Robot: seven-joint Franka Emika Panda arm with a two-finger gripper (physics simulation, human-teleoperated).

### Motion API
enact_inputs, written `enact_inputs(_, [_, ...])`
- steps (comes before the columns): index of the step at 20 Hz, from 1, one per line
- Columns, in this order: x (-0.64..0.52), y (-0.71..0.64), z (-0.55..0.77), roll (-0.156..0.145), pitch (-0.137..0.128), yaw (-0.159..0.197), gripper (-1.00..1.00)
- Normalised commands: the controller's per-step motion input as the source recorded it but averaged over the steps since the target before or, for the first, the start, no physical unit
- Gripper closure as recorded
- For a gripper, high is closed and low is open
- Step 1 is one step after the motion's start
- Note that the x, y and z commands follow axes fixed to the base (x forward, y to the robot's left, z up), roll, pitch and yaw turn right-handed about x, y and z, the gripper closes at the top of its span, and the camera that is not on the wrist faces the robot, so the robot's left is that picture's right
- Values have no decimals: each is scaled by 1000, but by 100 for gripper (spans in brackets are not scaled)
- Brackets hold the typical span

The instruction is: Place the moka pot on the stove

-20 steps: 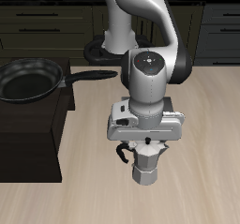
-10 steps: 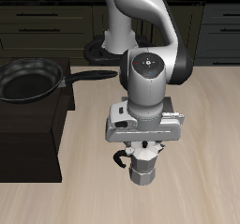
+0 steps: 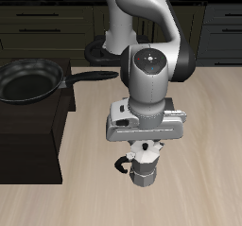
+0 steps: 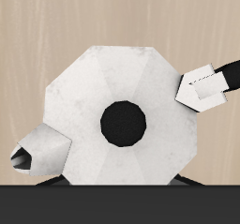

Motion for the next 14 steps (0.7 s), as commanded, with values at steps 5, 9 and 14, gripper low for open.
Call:
enact_inputs(5, [-4, 45, 122, -2, -25, 15, 100])
enact_inputs(9, [-76, 168, 178, 25, -31, 10, 100])
enact_inputs(14, [-68, 64, 178, 6, -21, 0, 100])
